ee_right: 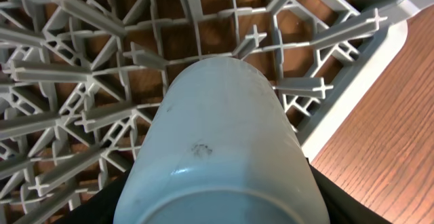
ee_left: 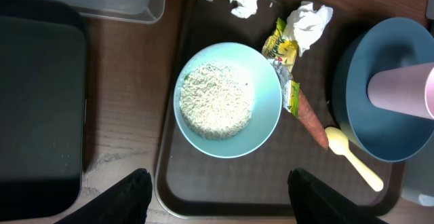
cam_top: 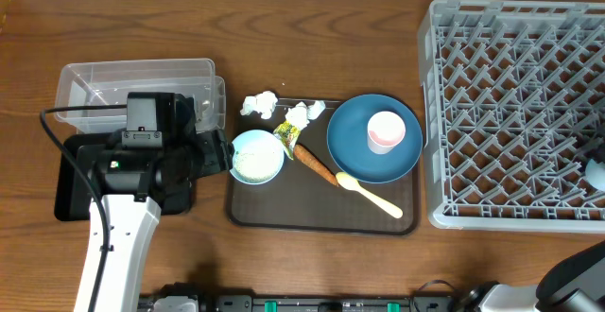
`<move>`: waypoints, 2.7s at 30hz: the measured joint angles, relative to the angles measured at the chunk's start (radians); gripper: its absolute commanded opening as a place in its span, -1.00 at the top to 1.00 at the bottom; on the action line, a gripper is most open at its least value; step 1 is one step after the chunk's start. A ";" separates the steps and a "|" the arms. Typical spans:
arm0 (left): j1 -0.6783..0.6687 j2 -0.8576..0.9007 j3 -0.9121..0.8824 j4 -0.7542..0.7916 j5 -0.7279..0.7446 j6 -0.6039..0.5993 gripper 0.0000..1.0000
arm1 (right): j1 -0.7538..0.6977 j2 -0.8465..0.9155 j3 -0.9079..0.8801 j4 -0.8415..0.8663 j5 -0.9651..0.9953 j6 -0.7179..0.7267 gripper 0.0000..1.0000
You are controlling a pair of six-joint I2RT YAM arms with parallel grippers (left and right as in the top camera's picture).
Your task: Sort waste into correct bins and load items into the dishwasher rack
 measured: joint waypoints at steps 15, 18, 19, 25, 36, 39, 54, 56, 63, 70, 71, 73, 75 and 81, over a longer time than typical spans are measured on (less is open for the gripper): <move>0.000 0.000 0.000 -0.003 0.000 0.000 -0.34 | 0.000 0.026 0.000 -0.013 -0.047 0.000 0.95; 0.000 0.000 0.000 -0.003 0.000 0.000 -0.34 | 0.000 0.026 -0.002 -0.021 -0.027 0.000 0.85; 0.000 0.000 0.000 -0.003 0.000 0.000 -0.34 | 0.000 0.026 -0.003 -0.018 -0.024 0.000 0.78; 0.000 0.000 0.000 -0.010 0.000 0.000 -0.35 | 0.000 0.026 -0.019 -0.007 -0.024 0.003 -0.47; 0.000 0.000 0.000 -0.010 0.000 0.000 -0.36 | -0.001 0.026 -0.022 0.041 -0.130 0.008 -0.95; 0.000 0.000 0.000 -0.010 0.000 0.000 -0.36 | 0.000 0.026 -0.022 0.046 -0.192 0.007 -0.89; -0.066 0.000 0.000 0.085 -0.004 0.000 -0.36 | 0.341 -0.055 -0.022 -0.026 -0.530 -0.163 -0.99; -0.111 0.002 0.000 0.126 -0.003 0.000 -0.36 | 0.406 -0.055 -0.022 -0.056 -0.537 -0.188 -0.98; -0.308 0.129 0.019 0.248 -0.003 0.000 -0.36 | 0.532 -0.058 -0.023 -0.130 -0.442 -0.195 -0.99; -0.470 0.371 0.123 0.420 -0.003 0.000 -0.36 | 0.542 -0.105 -0.023 -0.171 -0.368 -0.183 -0.98; -0.484 0.391 0.132 0.449 -0.003 -0.001 -0.36 | 0.542 -0.110 -0.023 -0.171 -0.365 -0.183 -0.98; -0.521 0.439 0.146 0.509 -0.002 0.000 -0.36 | 0.542 -0.118 -0.023 -0.174 -0.361 -0.183 -0.99; -0.554 0.480 0.146 0.556 -0.003 0.000 -0.36 | 0.542 -0.119 -0.023 -0.175 -0.357 -0.183 -0.99; -0.607 0.589 0.146 0.656 -0.003 -0.024 -0.36 | 0.542 -0.119 -0.023 -0.175 -0.350 -0.183 -0.98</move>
